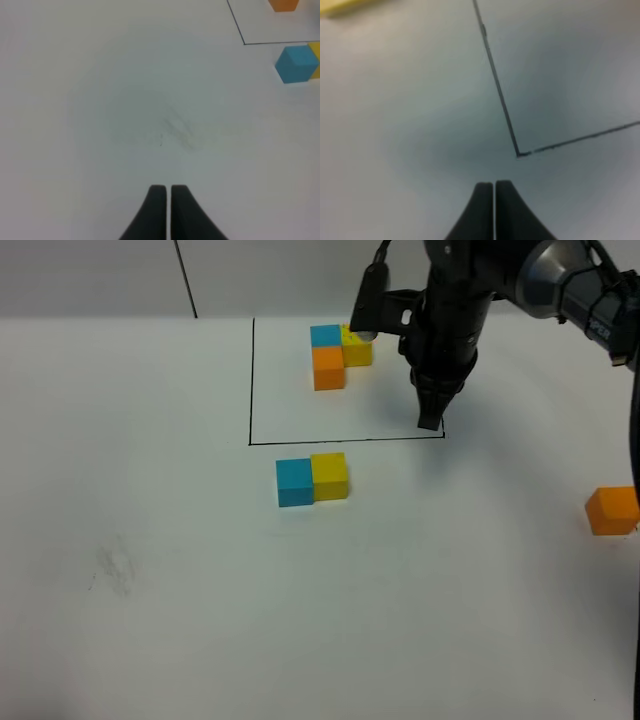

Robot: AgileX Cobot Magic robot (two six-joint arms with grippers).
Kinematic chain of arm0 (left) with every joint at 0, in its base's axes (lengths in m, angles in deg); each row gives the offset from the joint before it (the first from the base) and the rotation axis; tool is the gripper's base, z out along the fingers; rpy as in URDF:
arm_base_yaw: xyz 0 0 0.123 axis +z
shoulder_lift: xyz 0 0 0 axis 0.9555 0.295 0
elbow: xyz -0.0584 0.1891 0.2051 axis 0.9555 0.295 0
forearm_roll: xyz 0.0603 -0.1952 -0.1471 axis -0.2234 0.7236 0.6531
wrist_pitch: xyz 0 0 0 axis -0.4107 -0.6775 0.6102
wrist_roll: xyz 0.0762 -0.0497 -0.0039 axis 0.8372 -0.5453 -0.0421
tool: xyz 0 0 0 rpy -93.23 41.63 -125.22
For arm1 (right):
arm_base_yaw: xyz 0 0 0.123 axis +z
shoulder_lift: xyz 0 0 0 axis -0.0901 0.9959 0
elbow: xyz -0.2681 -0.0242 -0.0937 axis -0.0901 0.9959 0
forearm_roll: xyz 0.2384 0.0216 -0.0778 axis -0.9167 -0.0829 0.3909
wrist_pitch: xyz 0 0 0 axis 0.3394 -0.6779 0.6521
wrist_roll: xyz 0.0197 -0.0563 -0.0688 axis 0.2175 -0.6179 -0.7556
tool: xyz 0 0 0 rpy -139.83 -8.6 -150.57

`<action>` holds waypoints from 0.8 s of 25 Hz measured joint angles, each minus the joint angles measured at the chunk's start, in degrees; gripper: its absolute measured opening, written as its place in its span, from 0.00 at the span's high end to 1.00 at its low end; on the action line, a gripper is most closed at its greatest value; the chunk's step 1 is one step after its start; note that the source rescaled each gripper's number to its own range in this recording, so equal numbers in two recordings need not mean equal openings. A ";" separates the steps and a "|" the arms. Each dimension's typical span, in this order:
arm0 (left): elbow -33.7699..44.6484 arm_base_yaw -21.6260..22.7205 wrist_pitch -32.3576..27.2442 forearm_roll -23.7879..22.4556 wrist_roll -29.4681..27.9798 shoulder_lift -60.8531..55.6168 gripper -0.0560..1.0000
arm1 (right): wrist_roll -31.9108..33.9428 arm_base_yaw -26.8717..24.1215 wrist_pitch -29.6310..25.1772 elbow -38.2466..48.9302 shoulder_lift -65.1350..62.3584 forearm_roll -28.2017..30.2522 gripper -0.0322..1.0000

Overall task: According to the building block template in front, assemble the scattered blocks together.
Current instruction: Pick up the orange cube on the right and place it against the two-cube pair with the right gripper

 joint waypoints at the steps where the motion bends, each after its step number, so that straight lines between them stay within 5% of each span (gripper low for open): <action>1: 0.00 0.00 0.00 0.00 0.00 0.00 0.94 | 0.07 -0.92 0.00 0.66 -0.75 0.00 0.95; 13: 0.00 0.00 0.00 0.00 0.00 0.00 0.94 | 3.08 -11.44 0.39 20.46 -13.08 1.14 0.95; 20: 0.00 0.00 0.00 0.00 0.00 0.00 0.94 | 8.68 -17.98 9.62 38.42 -24.94 2.01 0.95</action>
